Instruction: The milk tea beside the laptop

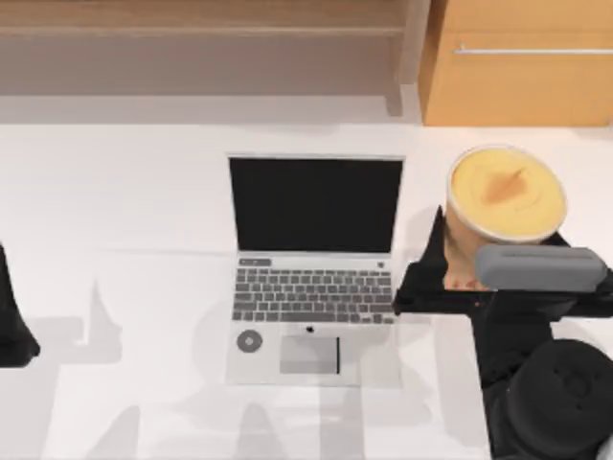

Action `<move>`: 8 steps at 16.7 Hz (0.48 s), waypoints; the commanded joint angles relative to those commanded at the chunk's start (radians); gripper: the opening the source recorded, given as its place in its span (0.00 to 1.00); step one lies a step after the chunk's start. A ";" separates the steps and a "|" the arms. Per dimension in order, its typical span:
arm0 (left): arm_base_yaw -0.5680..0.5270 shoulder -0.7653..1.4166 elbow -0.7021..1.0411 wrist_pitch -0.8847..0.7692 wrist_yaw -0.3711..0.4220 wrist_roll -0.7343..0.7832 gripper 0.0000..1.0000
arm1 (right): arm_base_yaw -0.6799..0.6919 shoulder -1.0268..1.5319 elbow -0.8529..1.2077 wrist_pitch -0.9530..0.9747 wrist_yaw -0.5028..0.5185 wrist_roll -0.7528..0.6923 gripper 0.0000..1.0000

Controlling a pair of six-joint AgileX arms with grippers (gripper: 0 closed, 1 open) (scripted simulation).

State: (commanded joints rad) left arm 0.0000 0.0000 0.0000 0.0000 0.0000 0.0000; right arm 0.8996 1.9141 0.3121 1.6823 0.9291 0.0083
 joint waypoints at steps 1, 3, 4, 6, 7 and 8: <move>0.000 0.000 0.000 0.000 0.000 0.000 1.00 | 0.002 0.009 0.002 0.014 0.000 0.000 0.00; 0.000 0.000 0.000 0.000 0.000 0.000 1.00 | 0.004 0.028 0.005 0.042 0.001 0.001 0.00; 0.000 0.000 0.000 0.000 0.000 0.000 1.00 | 0.006 0.038 0.005 0.054 0.002 0.001 0.00; 0.000 0.000 0.000 0.000 0.000 0.000 1.00 | 0.008 0.058 0.006 0.076 0.004 0.002 0.00; 0.000 0.000 0.000 0.000 0.000 0.000 1.00 | 0.008 0.069 0.005 0.084 0.005 0.002 0.00; 0.000 0.000 0.000 0.000 0.000 0.000 1.00 | 0.008 0.080 0.004 0.091 0.007 0.002 0.00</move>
State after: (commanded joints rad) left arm 0.0000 0.0000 0.0000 0.0000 0.0000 0.0000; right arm 0.9081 1.9938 0.3160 1.7734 0.9356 0.0098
